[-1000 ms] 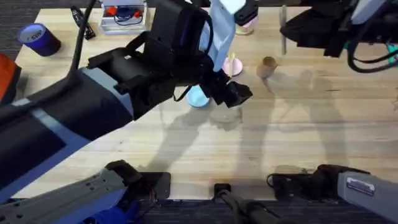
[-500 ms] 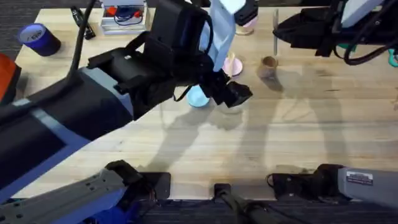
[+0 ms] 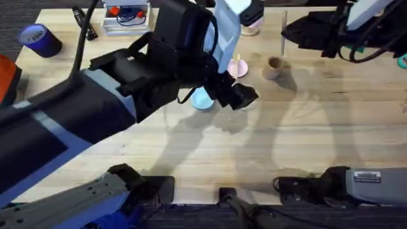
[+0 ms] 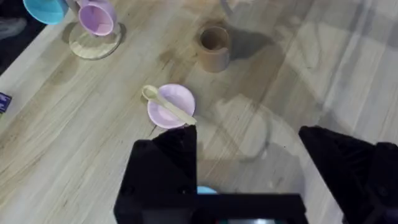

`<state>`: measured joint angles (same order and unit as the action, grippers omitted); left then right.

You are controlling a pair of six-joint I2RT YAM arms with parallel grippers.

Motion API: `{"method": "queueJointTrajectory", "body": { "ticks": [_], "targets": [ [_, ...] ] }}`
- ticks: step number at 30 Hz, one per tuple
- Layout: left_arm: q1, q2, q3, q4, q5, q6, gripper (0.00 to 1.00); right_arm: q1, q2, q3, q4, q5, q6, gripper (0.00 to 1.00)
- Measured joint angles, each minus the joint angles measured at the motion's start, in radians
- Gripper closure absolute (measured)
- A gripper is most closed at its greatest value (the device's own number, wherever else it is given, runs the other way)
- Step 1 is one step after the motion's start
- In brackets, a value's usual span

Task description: Pick up a utensil and set it on the pink plate, then put the other utensil in the container.

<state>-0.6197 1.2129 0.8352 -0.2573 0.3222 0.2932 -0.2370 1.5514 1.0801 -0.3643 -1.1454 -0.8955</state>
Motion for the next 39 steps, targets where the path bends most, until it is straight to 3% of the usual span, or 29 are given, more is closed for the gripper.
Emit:
{"method": "queueJointTrajectory", "body": {
  "ticks": [27, 39],
  "targets": [
    [0.000, 0.000, 0.000, 0.000, 0.000, 0.000, 0.006, -0.061, 0.000, 0.000, 0.079, -0.004, -0.003, 0.970],
    [0.000, 0.000, 0.000, 0.000, 0.000, 0.000, 0.007, -0.047, 0.022, 0.000, 0.079, -0.049, -0.041, 0.970]
  ]
}}
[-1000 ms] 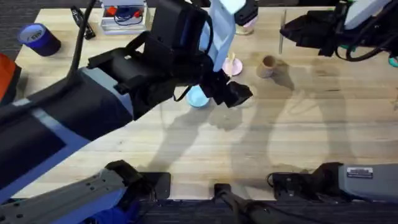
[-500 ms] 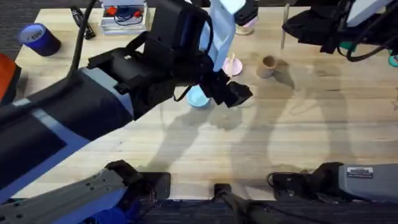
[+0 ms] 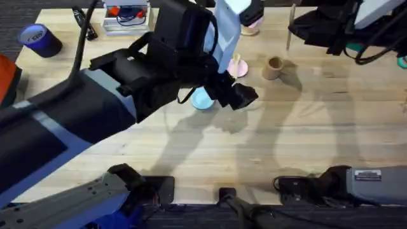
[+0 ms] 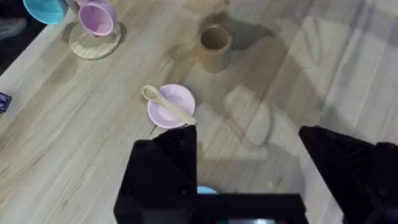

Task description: Pick up a utensil and set it on the pink plate, then put the other utensil in the container.

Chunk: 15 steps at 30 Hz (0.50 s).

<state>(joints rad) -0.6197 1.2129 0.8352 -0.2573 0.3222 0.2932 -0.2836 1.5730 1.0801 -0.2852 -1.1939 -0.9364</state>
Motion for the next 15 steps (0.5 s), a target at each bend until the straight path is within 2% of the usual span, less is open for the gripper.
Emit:
{"method": "queueJointTrajectory", "body": {
  "ticks": [15],
  "targets": [
    [0.000, 0.000, 0.000, 0.000, 0.000, 0.000, 0.006, 0.004, 0.002, 0.000, 0.001, -0.035, -0.045, 0.970]
  ]
}}
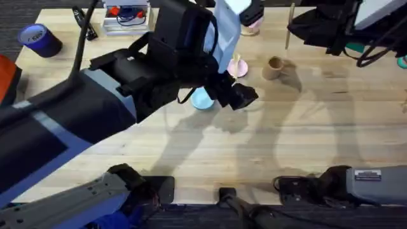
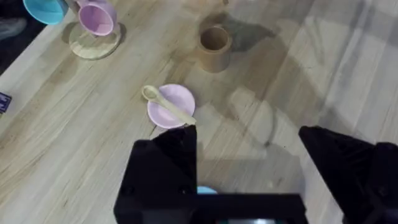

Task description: Pick up a utensil and set it on the pink plate, then put the other utensil in the container.

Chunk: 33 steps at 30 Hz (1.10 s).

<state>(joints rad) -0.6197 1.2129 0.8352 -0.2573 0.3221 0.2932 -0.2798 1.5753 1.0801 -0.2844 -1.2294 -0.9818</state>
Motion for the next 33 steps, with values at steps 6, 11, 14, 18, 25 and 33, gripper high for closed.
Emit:
{"method": "queueJointTrajectory", "body": {
  "ticks": [6, 11, 14, 18, 25, 33],
  "targets": [
    [0.000, 0.000, 0.000, 0.000, 0.000, 0.000, 0.005, 0.000, 0.052, 0.000, 0.021, -0.052, -0.034, 0.970],
    [0.000, 0.000, 0.000, 0.000, 0.000, 0.000, 0.006, 0.000, 0.084, 0.000, 0.025, -0.063, -0.044, 0.970],
    [0.000, 0.000, 0.000, 0.000, 0.000, 0.000, 0.005, 0.000, 0.085, 0.000, 0.028, -0.070, -0.045, 0.970],
    [0.000, 0.000, 0.000, 0.000, 0.000, 0.000, 0.005, 0.000, 0.090, 0.000, 0.030, -0.074, -0.046, 0.970],
    [0.000, 0.000, 0.000, 0.000, 0.000, 0.000, 0.006, -0.001, 0.136, 0.000, 0.030, -0.076, -0.048, 0.970],
    [0.000, 0.000, 0.000, 0.000, 0.000, 0.000, 0.006, -0.005, 0.143, 0.000, 0.030, -0.076, -0.048, 0.970]
  ]
}}
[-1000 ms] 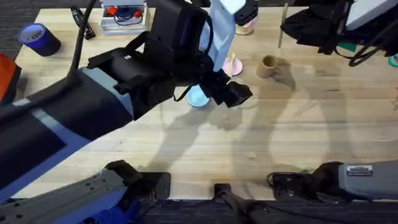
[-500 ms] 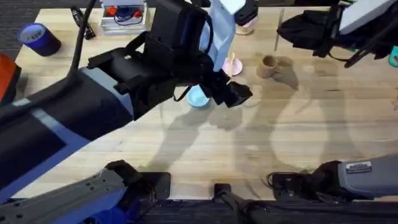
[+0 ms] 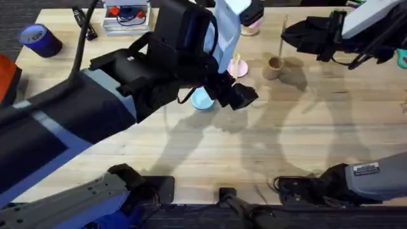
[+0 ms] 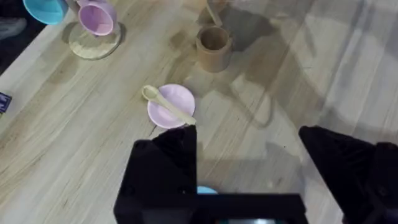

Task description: Pick up a utensil and set it on the pink plate, then put the other utensil in the container.

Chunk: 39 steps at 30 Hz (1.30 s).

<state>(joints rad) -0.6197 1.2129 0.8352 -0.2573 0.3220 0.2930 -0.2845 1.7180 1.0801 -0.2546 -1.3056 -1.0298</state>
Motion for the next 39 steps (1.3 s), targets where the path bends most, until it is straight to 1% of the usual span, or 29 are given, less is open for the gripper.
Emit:
{"method": "queueJointTrajectory", "body": {
  "ticks": [11, 33, 39],
  "targets": [
    [0.000, 0.000, 0.000, 0.000, 0.000, 0.000, 0.007, -0.002, 0.006, 0.000, -0.001, 0.005, 0.000, 0.970],
    [0.000, 0.000, 0.000, 0.000, 0.000, 0.000, 0.006, -0.002, 0.129, 0.000, 0.006, 0.007, 0.000, 0.970],
    [0.000, 0.000, 0.000, 0.000, 0.000, 0.000, 0.006, -0.002, 0.136, 0.000, 0.022, 0.008, 0.000, 0.970]
  ]
}}
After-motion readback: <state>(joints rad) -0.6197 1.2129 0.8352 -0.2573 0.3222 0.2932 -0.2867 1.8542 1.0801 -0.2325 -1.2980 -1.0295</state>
